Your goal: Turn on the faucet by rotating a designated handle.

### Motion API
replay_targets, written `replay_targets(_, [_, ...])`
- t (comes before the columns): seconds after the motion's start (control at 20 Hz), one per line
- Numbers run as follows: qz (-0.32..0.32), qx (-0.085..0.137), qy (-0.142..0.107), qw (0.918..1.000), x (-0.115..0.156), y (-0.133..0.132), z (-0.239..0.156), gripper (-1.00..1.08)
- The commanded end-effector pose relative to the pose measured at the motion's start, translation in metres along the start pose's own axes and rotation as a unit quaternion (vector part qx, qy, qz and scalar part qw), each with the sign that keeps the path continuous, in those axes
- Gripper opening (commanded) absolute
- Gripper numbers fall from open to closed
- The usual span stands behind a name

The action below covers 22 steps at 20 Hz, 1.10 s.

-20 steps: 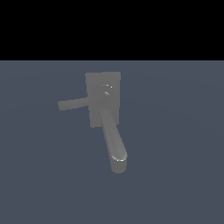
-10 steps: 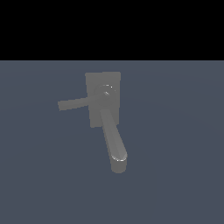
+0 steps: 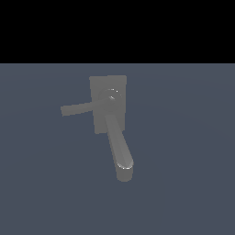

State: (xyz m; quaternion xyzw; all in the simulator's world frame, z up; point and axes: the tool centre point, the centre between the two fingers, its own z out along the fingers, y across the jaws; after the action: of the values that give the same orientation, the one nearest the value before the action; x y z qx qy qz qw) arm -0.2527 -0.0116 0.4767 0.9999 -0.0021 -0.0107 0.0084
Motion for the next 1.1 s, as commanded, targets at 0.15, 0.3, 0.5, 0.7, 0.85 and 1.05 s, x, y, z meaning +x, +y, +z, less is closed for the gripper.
replay_targets(0.15, [0.008, -0.035, 0.018, 0.9992, 0.001, 0.002, -0.007, -1.00])
replay_targets(0.3, [0.015, -0.064, 0.034, 0.9973, 0.001, 0.004, -0.014, -1.00])
replay_targets(0.5, [0.027, -0.115, 0.062, 0.9911, 0.002, 0.005, -0.027, -1.00])
replay_targets(0.7, [0.041, -0.181, 0.101, 0.9774, 0.003, 0.006, -0.045, -1.00])
replay_targets(0.85, [0.053, -0.238, 0.136, 0.9603, 0.003, 0.003, -0.063, -1.00])
replay_targets(1.05, [0.066, -0.314, 0.186, 0.9289, 0.003, -0.004, -0.088, -1.00])
